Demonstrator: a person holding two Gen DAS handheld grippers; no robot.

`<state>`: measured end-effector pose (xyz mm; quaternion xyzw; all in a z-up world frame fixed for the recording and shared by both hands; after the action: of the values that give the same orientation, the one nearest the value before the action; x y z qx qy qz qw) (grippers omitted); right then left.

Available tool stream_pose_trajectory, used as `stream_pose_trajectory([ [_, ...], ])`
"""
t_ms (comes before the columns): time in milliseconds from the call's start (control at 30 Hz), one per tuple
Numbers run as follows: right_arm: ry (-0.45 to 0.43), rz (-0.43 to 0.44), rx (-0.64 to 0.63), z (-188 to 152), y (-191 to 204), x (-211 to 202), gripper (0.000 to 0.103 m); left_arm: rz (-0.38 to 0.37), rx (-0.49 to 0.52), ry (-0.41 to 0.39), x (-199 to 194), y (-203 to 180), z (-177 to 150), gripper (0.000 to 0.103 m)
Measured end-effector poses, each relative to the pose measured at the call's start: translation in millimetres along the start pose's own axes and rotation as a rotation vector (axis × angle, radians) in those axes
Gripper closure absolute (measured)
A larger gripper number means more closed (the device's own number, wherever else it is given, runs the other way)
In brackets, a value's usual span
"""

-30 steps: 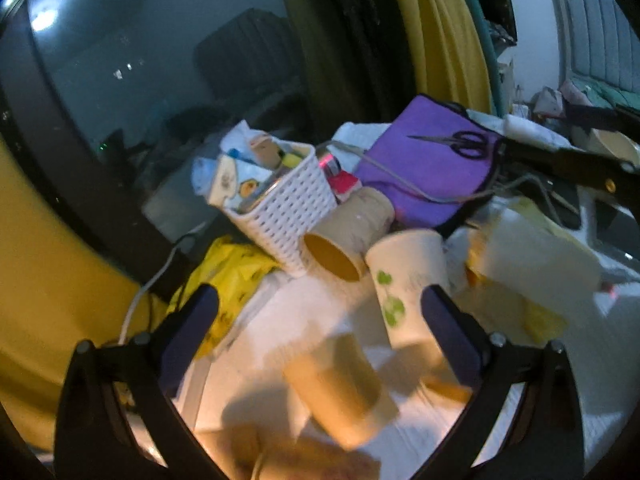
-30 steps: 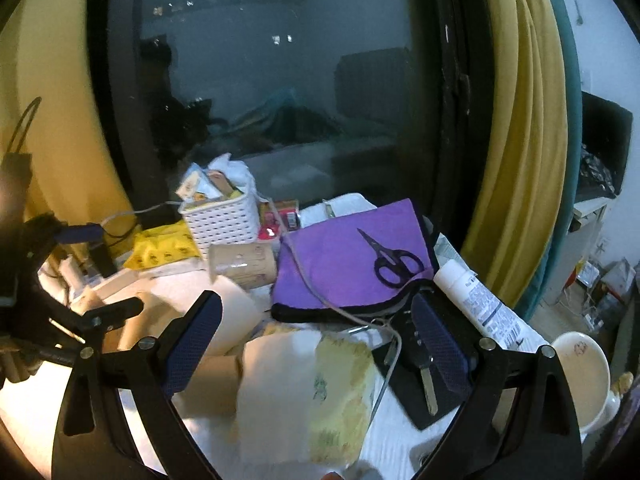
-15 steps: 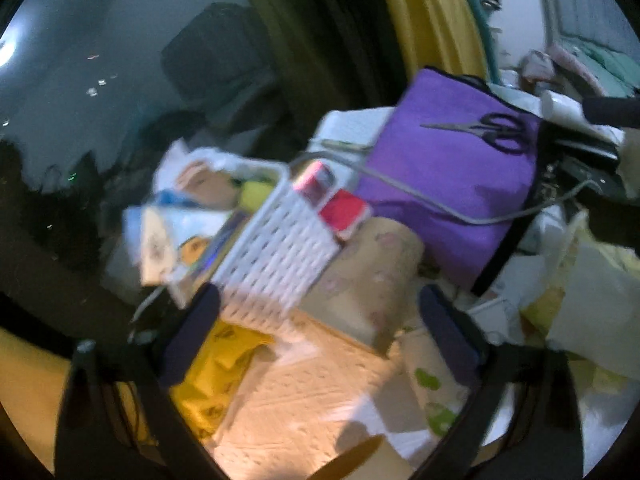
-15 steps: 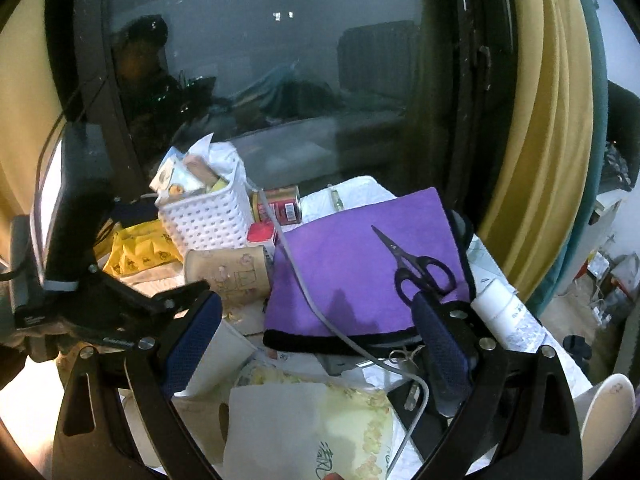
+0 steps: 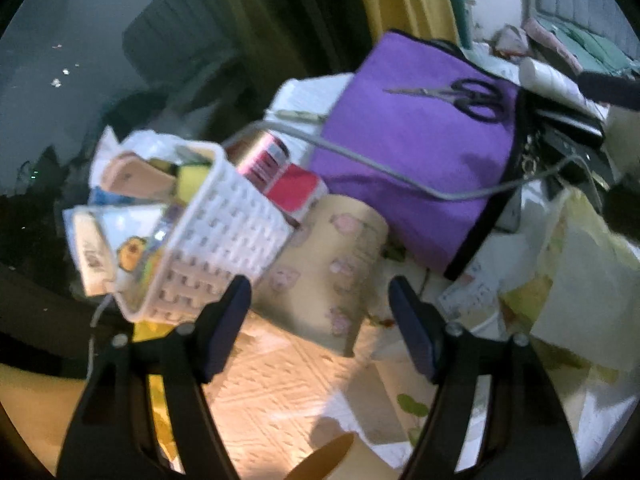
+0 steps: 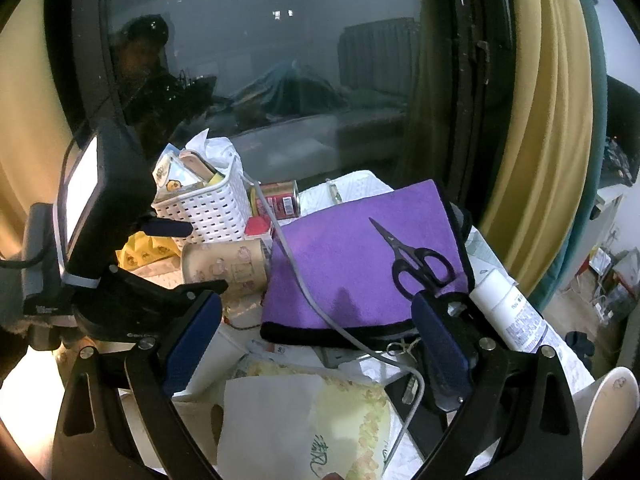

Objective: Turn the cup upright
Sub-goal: 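Close the left gripper on the rim of a tan paper cup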

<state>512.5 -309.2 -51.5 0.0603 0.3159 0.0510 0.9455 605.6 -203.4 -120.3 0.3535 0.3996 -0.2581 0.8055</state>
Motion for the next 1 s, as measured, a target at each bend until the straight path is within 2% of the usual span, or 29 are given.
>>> stream_pose_trajectory([
  [167, 0.003, 0.005, 0.006, -1, -3, 1, 0.006, -0.041, -0.011, 0.041, 9, 7, -3, 0.031],
  [300, 0.01, 0.019, -0.002, -4, 0, 3, 0.006, -0.012, 0.001, 0.059, 12, 12, -6, 0.031],
  [500, 0.014, 0.031, -0.009, -6, 4, 3, 0.006, -0.031, -0.02, 0.059, 10, 17, -9, 0.036],
  [633, 0.011, 0.034, -0.013, -4, 6, 1, 0.006, -0.035, -0.037, 0.039, 4, 20, -7, 0.037],
  [1000, -0.015, 0.03, -0.019, 2, 10, -15, 0.006, -0.04, -0.068, -0.028, -43, 26, 1, 0.039],
])
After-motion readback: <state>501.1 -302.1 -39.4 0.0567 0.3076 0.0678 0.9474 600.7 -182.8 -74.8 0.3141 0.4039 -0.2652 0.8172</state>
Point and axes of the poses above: each gripper's, at about its wrist camera, not at the fingertips, and x roughly the way its jaws point, y to its left, z to its top, the point moved 8 cm from there along x, roughly the way its jaws point, and after that the axes turned 6 degrees about x, right-handed, at the moved point
